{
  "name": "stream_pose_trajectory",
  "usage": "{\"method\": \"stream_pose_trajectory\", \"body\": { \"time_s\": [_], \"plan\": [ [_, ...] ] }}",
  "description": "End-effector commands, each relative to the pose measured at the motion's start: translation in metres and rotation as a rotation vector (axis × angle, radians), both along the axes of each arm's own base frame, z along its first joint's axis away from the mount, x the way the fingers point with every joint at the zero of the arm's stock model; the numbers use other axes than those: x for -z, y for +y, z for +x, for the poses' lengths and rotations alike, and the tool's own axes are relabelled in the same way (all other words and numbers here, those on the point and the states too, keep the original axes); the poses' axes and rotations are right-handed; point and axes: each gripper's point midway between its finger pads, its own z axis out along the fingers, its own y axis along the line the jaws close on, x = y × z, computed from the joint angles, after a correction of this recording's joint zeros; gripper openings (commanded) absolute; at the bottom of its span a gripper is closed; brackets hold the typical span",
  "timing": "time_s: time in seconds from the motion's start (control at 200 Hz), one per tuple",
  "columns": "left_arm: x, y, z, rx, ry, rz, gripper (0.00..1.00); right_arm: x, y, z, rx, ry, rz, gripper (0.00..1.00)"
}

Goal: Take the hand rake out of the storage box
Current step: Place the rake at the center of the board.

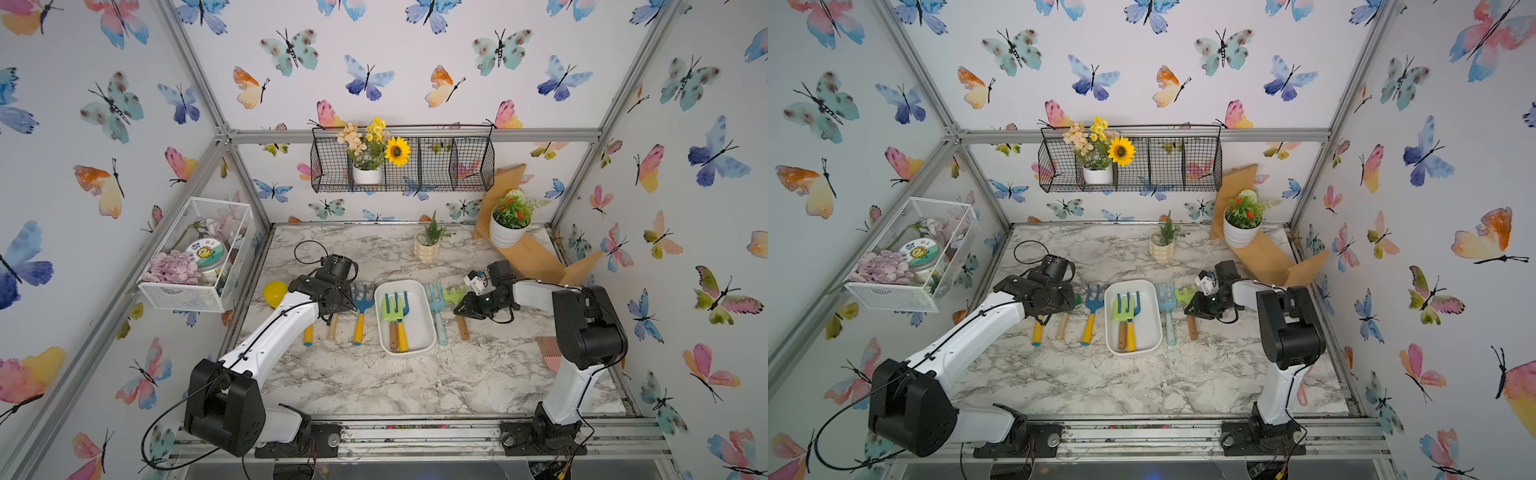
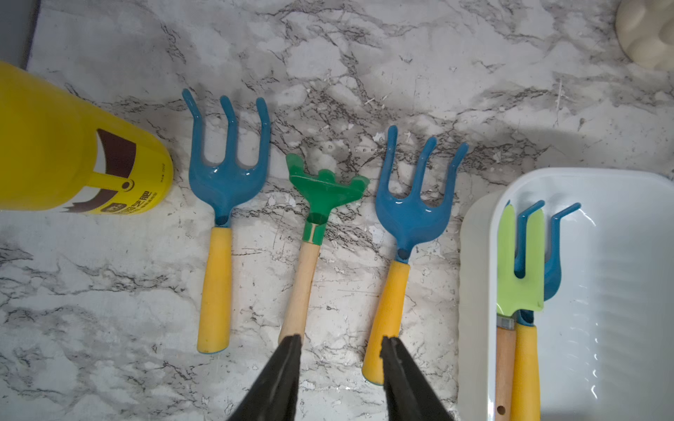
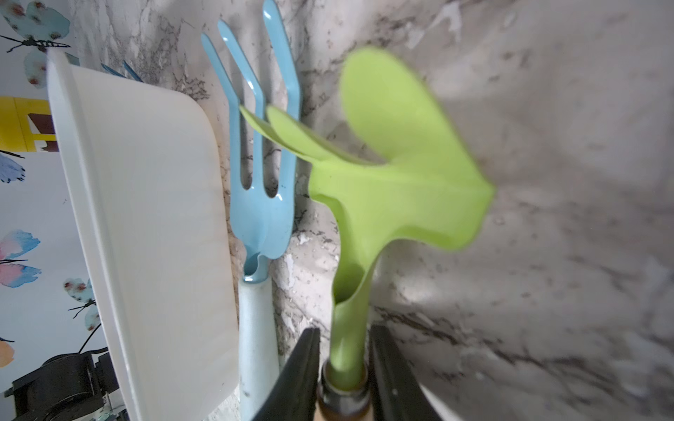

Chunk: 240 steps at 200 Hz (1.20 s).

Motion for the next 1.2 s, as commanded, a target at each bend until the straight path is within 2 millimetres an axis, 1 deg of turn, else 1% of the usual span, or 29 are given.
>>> {"method": "stream_pose_trajectory", "body": {
  "time_s": [0.0,0.24,0.36,0.496,0.616,0.681,0.786,0.916,0.981,1.116,1.196],
  "plan": [
    [0.002,-0.003,0.0,0.017,0.015,-0.011,0.42,0.021,-0.011,-0.005,0.025,0.044,-0.102,0.32],
    [0.003,-0.002,0.0,0.016,0.016,-0.01,0.42,0.015,-0.015,-0.002,0.053,0.028,-0.128,0.34],
    [0.003,-0.002,-0.001,0.018,0.015,-0.009,0.42,0.005,-0.018,0.0,0.06,0.007,-0.156,0.36],
    [0.004,-0.003,-0.002,0.022,0.02,-0.015,0.42,-0.014,-0.022,0.005,0.06,-0.039,-0.178,0.4],
    [0.006,-0.005,-0.005,0.041,0.028,-0.022,0.41,-0.037,-0.022,0.009,0.062,-0.092,-0.183,0.43],
    [0.006,-0.007,-0.007,0.05,0.029,-0.032,0.41,-0.049,-0.021,0.01,0.053,-0.125,-0.214,0.44],
    [0.005,-0.01,-0.008,0.067,0.027,-0.027,0.41,-0.068,-0.013,0.009,0.03,-0.178,-0.277,0.45],
    [0.005,-0.016,-0.012,0.087,0.03,-0.005,0.41,-0.09,0.008,0.005,0.024,-0.244,-0.315,0.47],
    [0.004,-0.022,-0.013,0.095,0.028,-0.012,0.41,-0.096,0.018,0.002,0.027,-0.264,-0.321,0.47],
    [0.003,-0.032,-0.014,0.11,0.027,-0.02,0.41,-0.109,0.051,-0.006,0.003,-0.306,-0.31,0.47],
    [0.003,-0.035,-0.014,0.114,0.026,-0.019,0.41,-0.11,0.069,-0.012,-0.013,-0.314,-0.31,0.47]
  ]
}}
